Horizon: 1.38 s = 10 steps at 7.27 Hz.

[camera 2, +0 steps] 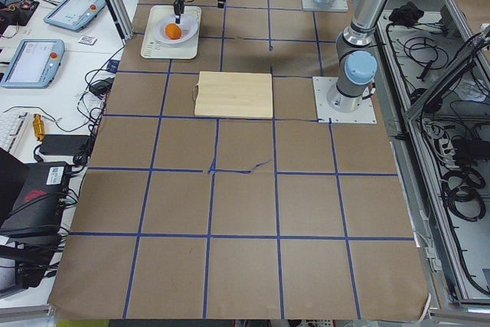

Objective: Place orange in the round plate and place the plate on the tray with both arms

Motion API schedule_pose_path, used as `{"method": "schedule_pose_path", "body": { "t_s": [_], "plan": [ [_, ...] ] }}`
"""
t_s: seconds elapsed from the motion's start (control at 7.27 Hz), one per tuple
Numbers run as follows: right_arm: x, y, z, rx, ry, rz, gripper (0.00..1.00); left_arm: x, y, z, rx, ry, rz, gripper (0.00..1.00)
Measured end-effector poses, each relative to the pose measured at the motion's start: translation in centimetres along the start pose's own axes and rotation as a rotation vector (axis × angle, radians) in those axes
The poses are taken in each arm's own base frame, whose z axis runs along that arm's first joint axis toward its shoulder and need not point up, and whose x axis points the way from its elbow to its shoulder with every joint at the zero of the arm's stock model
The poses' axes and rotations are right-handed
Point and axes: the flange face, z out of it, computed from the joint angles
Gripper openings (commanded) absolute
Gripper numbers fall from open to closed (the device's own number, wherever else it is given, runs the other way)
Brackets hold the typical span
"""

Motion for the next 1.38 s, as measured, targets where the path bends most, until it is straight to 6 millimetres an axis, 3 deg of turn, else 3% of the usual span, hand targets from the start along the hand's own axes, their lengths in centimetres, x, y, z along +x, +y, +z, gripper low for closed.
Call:
{"method": "schedule_pose_path", "body": {
  "t_s": [0.14,0.55,0.69,0.96,1.38],
  "plan": [
    [0.0,-0.2,-0.1,0.004,0.007,-0.004,0.99,0.0,0.0,0.0,0.001,0.0,0.0,1.0],
    [0.0,-0.2,-0.4,0.009,0.031,0.004,1.0,0.0,-0.1,0.0,-0.001,0.001,0.0,1.0],
    [-0.5,-0.4,-1.4,0.025,0.042,0.014,1.0,0.0,-0.1,0.1,-0.001,0.001,0.0,1.0],
    [-2.8,-0.6,-6.4,0.048,0.132,0.027,1.0,0.0,-0.1,0.1,-0.002,0.001,0.0,1.0],
    [-6.7,2.5,-15.6,-0.025,0.347,0.096,1.0,0.0,-0.1,0.1,-0.001,0.002,0.0,1.0]
  ]
}}
